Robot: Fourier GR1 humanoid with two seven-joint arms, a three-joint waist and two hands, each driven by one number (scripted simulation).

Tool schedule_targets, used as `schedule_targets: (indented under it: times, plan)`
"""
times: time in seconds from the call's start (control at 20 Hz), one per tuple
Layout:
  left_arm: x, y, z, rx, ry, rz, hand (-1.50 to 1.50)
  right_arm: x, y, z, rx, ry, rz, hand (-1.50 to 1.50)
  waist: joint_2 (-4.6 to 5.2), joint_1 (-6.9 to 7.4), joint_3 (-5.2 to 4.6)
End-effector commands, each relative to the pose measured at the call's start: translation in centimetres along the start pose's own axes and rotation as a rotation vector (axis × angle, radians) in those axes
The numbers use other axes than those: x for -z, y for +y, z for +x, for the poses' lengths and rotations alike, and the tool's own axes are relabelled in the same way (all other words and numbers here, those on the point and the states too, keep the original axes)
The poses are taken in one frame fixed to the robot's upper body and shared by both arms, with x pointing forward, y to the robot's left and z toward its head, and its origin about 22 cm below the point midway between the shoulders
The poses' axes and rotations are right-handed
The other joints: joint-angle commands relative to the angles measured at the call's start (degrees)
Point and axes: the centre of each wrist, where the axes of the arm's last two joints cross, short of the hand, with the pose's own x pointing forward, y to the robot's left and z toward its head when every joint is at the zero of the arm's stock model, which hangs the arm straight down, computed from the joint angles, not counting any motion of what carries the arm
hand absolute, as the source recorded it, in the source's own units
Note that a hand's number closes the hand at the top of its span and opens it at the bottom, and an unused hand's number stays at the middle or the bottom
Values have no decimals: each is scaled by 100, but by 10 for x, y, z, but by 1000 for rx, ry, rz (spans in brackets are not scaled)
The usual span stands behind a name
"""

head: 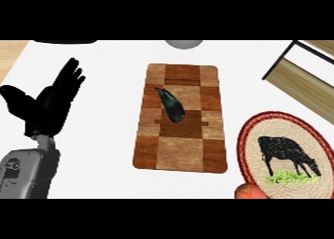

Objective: Pick the pear from the placemat and place it in the tiered shelf

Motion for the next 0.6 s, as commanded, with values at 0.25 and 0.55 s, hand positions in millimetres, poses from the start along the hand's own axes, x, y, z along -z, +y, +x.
schedule_targets:
  times: [0.25, 0.55]
  plan:
    - [-3, 1, -10, -16, 3, 18, 0, -37, -46, 10, 107, -41, 56, -150, 14, -140, 37]
    - [-8, 17, -7, -2, -9, 43, 0, -41, -54, 19, 93, -122, 117, -150, -41, -182, 62]
